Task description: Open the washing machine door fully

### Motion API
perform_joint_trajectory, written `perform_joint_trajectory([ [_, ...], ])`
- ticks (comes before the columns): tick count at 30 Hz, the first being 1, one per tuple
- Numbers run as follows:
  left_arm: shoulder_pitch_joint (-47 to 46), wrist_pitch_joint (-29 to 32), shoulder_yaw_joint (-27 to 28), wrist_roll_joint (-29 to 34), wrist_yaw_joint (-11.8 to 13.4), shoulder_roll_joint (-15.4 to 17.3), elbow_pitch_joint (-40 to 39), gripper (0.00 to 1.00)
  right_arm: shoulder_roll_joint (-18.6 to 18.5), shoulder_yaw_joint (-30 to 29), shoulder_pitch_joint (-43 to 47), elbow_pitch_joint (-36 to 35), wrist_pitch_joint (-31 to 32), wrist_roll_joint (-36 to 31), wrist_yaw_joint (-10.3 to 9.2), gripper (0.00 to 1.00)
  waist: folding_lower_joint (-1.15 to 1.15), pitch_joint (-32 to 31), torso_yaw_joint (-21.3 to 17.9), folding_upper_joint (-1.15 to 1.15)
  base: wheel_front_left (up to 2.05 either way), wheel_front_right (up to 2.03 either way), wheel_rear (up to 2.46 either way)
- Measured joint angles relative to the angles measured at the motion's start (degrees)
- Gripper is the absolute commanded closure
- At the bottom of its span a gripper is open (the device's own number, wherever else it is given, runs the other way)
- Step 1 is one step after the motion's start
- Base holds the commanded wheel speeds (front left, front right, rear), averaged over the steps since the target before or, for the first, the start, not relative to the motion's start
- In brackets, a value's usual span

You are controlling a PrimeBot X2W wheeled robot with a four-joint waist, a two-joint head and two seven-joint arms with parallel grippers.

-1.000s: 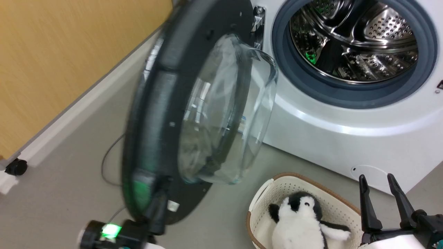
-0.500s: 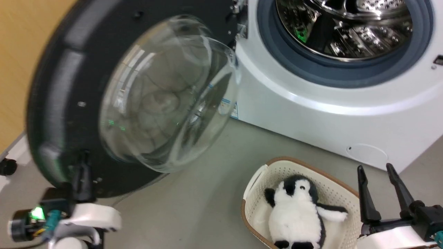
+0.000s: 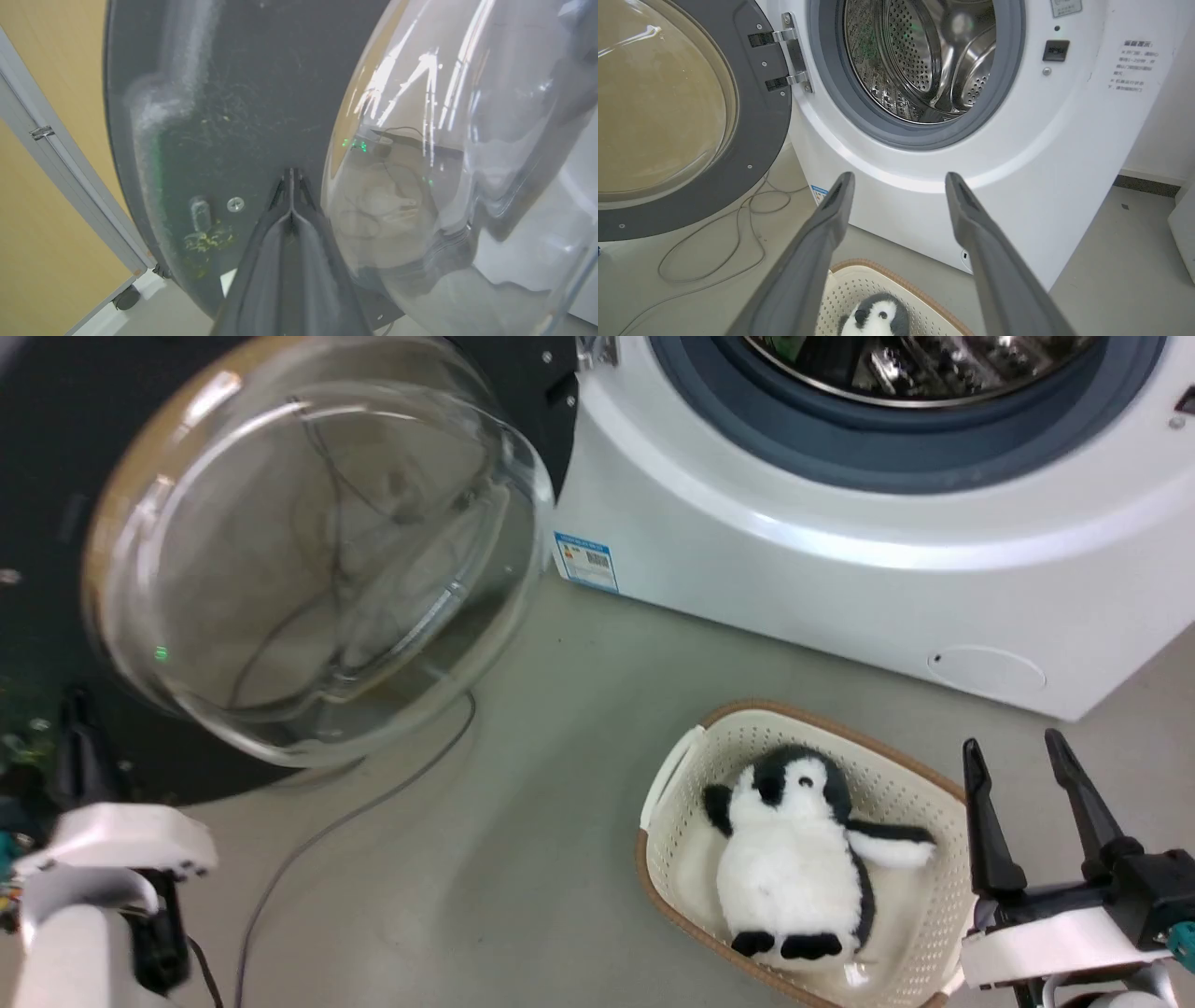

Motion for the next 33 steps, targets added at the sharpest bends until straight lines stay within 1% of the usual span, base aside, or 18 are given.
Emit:
perform_joint_trajectory([
  [7,-5.66,0.0,5.15,-1.59,-1.07,2.18,6.09,1.0,-0.03,0.13,-1.72,-0.22,0.0,-0.49,0.0,0.0,0.0,2.8,-1.22,0.0,0.0,0.0,0.0],
  [12,-9.11,0.01,7.48,-1.59,-2.18,4.72,10.01,1.0,-0.3,0.13,-2.4,-0.24,0.0,-0.65,0.0,0.0,0.0,4.59,-2.02,0.0,0.0,0.0,0.0],
  [15,-11.84,0.01,8.53,-1.6,-2.23,5.72,12.25,1.0,-0.69,0.08,-2.72,-0.26,0.0,-0.66,0.0,0.0,0.0,5.63,-2.33,0.0,0.0,0.0,0.0],
  [20,-15.88,0.0,9.79,-1.69,-3.16,7.56,17.22,1.0,-1.14,0.27,-3.78,-0.29,0.0,-0.83,0.0,0.0,0.0,6.99,-2.97,0.0,0.0,0.0,0.0],
  [29,-20.85,0.0,11.34,-2.37,-3.22,12.03,28.62,1.0,-1.45,-0.08,-3.82,-0.3,0.0,-0.98,0.0,0.0,0.0,8.14,-4.62,0.0,0.0,0.0,0.0],
  [31,-21.22,0.0,11.44,-2.52,-3.31,12.32,29.51,1.0,-1.46,-0.1,-3.81,-0.29,0.0,-0.98,0.0,0.0,0.0,8.03,-4.75,0.0,0.0,0.0,0.0],
  [33,-21.45,0.0,11.36,-2.5,-4.16,12.51,30.09,1.0,-1.46,-0.16,-3.81,-0.23,0.0,-0.99,0.0,0.0,0.0,7.78,-4.74,0.0,0.0,0.0,0.0],
])
